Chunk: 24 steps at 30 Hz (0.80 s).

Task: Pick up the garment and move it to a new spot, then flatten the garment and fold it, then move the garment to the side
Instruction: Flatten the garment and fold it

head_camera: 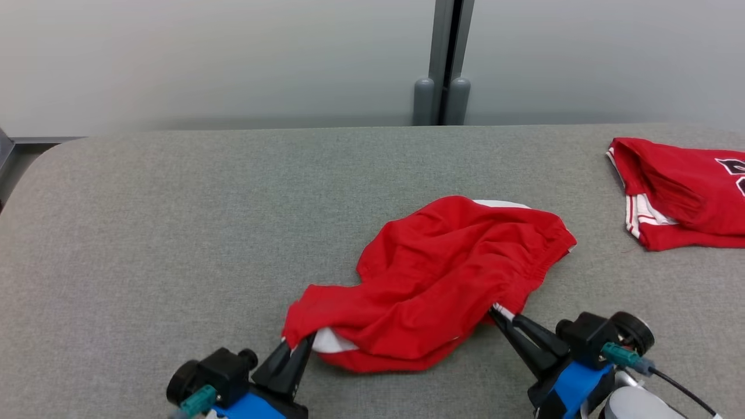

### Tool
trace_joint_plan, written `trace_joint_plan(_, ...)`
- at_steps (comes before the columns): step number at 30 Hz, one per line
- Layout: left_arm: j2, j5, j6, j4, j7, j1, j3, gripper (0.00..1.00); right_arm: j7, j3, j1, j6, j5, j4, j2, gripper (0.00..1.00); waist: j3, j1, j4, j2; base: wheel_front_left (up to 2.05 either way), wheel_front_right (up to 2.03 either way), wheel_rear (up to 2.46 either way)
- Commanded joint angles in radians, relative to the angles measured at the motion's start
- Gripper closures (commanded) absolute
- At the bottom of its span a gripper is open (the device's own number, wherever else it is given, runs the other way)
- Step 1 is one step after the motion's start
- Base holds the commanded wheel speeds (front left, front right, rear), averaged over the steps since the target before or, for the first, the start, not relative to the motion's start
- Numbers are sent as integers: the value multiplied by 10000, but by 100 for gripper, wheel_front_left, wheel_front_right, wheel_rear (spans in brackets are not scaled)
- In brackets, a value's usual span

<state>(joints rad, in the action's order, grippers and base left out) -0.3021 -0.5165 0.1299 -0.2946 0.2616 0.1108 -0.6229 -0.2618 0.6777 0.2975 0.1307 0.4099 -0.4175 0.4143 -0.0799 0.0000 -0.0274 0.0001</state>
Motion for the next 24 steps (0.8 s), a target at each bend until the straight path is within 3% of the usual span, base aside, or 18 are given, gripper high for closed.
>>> trace_joint_plan(1,-183,-117,6,307,42,334,122,100,-40,45,212,3,119,325,201,100,11,0,75,-1,0,0,0)
trace_joint_plan(6,-719,-425,6,1064,-204,1408,462,100,21,24,1011,3,538,1284,533,100,-85,0,161,-1,0,0,0)
trace_joint_plan(12,-1140,-775,7,1235,-550,3302,1132,100,326,-408,2774,3,1185,1838,400,100,-666,0,331,-1,0,0,0)
trace_joint_plan(18,-1121,-1219,5,717,-1102,5708,1551,100,716,-640,5334,4,1926,1278,-11,100,-1755,0,441,-1,0,0,0)
trace_joint_plan(24,-919,-2181,5,-609,-1727,8635,1664,100,1225,-846,8212,3,3282,-232,-540,100,-2998,0,442,-1,0,0,0)
